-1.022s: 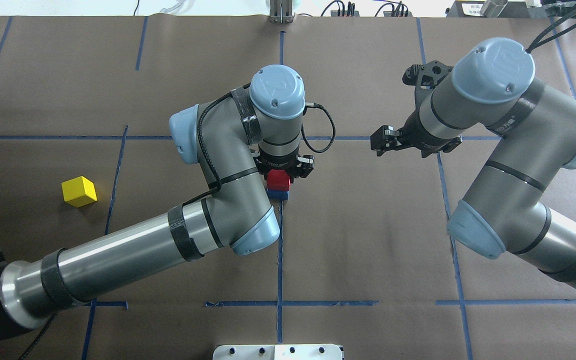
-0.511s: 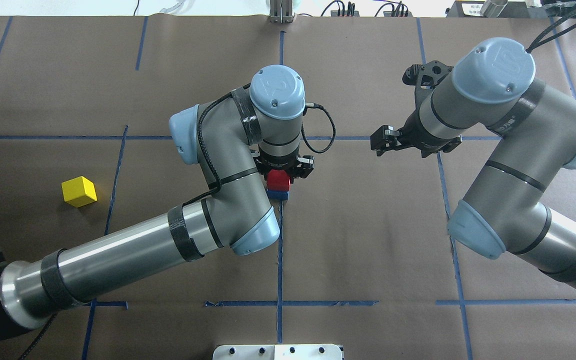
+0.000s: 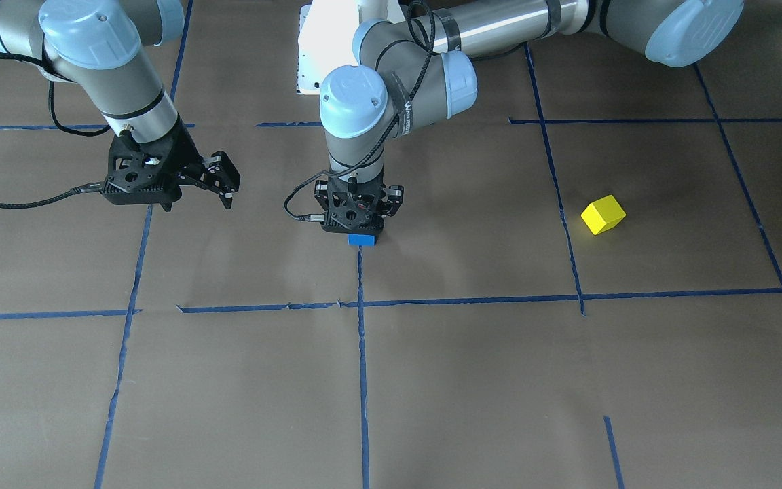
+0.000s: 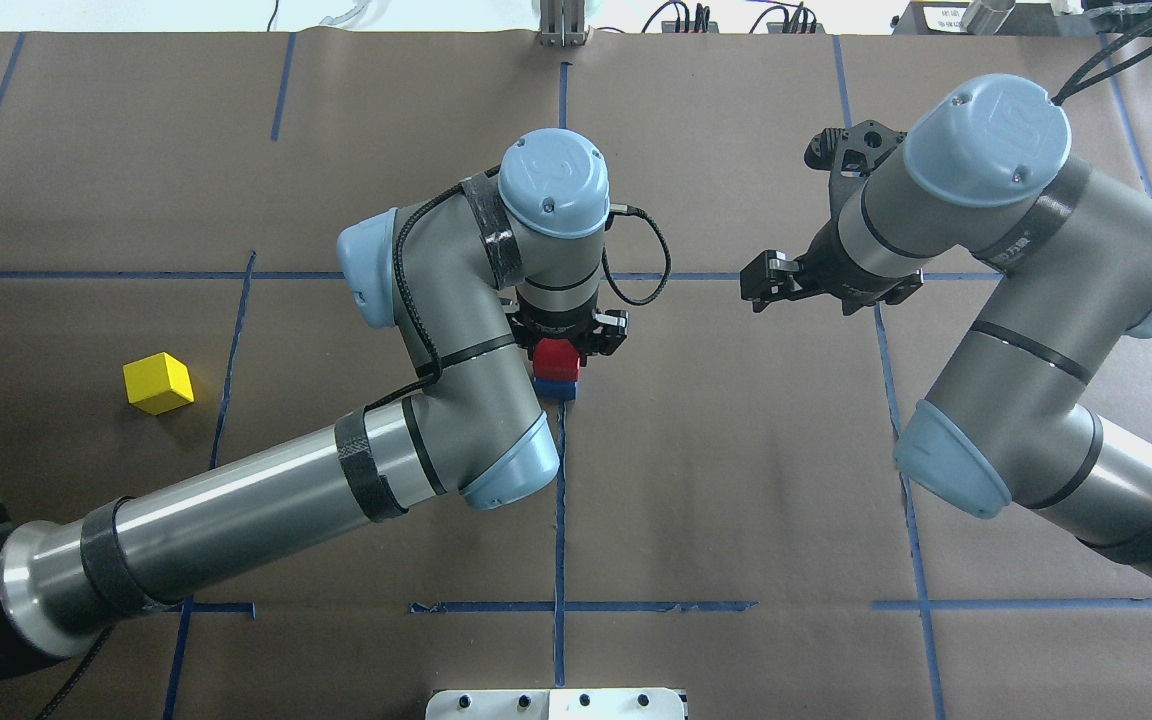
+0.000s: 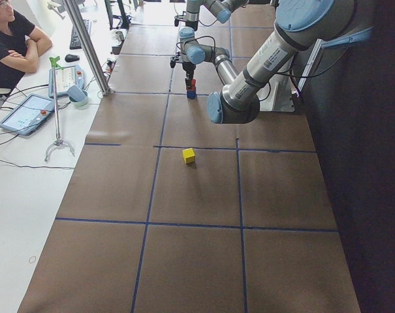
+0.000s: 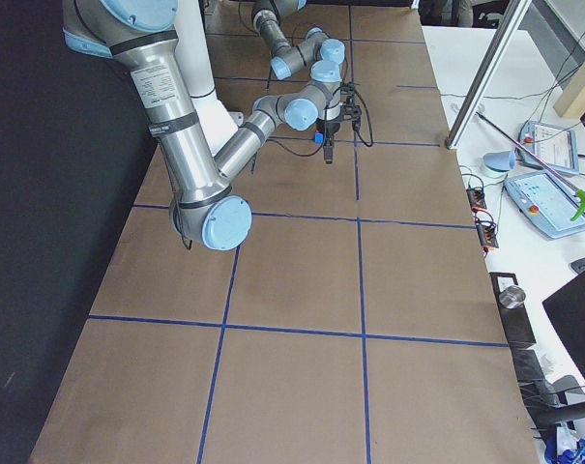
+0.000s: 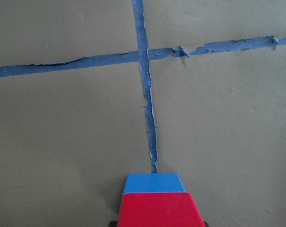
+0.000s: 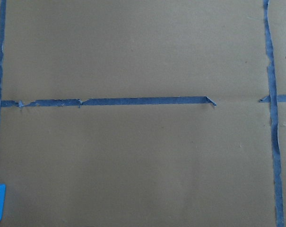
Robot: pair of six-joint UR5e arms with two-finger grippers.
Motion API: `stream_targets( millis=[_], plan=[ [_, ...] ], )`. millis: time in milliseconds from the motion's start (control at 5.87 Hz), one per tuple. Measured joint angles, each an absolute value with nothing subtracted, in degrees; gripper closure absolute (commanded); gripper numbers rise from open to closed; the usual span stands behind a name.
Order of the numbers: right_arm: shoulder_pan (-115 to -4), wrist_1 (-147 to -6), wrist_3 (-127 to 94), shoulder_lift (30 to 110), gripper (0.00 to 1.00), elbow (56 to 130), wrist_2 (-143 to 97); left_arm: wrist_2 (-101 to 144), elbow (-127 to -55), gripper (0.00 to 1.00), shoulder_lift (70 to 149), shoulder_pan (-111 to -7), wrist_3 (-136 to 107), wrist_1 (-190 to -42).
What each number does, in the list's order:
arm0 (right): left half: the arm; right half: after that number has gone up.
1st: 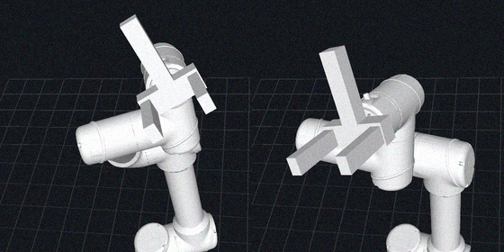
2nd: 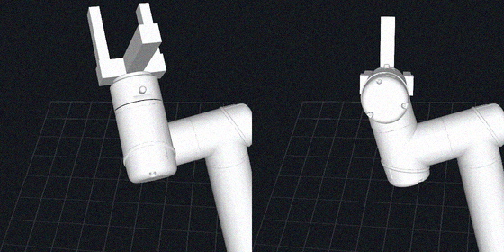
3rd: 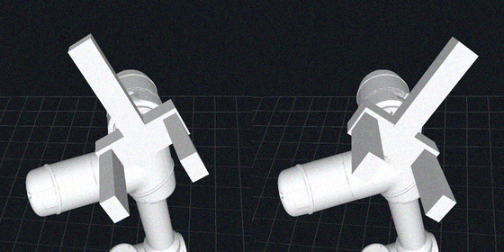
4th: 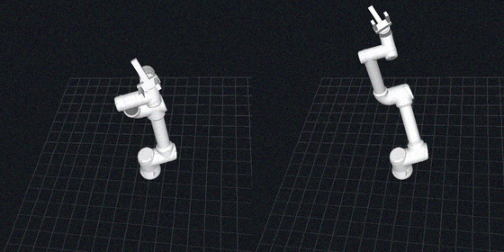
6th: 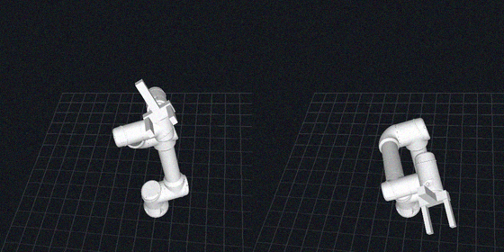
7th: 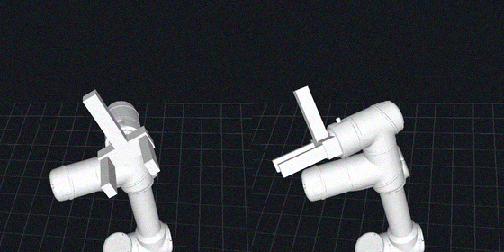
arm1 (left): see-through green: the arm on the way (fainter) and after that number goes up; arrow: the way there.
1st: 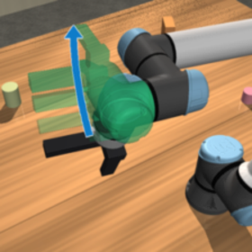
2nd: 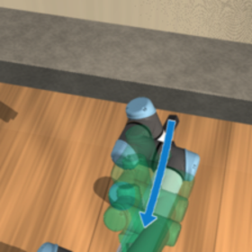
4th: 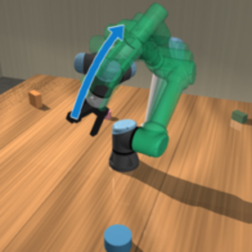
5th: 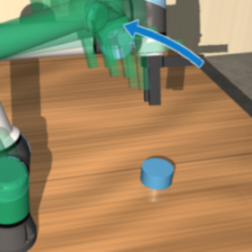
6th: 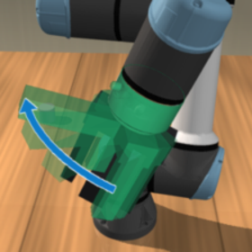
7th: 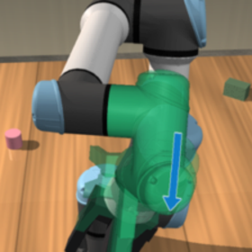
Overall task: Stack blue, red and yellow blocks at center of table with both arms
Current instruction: 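Open the left gripper and move it toward the yellow cube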
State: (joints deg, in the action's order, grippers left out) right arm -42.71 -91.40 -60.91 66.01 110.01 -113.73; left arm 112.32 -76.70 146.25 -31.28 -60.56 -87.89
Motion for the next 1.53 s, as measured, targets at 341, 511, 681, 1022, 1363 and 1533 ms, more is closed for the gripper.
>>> stream_targets(
  millis=[341, 511, 681, 1022, 1363, 1533],
  plan=[
    [-42.7, -91.4, -60.9, 66.0, 0.00, 110.1, -113.7, 112.3, -76.7, 0.49, 146.2, -31.3, -60.6, -87.9],
    [-42.7, -91.4, -60.9, 66.0, 0.00, 110.1, -113.7, 112.3, -76.7, 0.18, 146.2, -31.3, -60.6, -87.9],
    [-42.7, -91.4, -60.9, 66.0, 0.00, 110.0, -113.7, 112.3, -76.9, 0.00, 145.9, -31.3, -60.6, -88.0],
    [-42.7, -91.4, -60.9, 65.9, 0.00, 110.0, -113.7, 112.3, -77.6, 0.00, 145.3, -31.3, -61.0, -88.5],
    [-42.8, -91.4, -60.9, 65.9, 0.00, 110.0, -113.8, 112.4, -82.5, 0.00, 144.5, -32.1, -61.2, -87.9],
    [-43.0, -91.4, -60.9, 66.0, 0.00, 110.1, -113.9, 112.5, -88.0, 0.00, 141.7, -33.7, -61.1, -87.6]
  ],
)
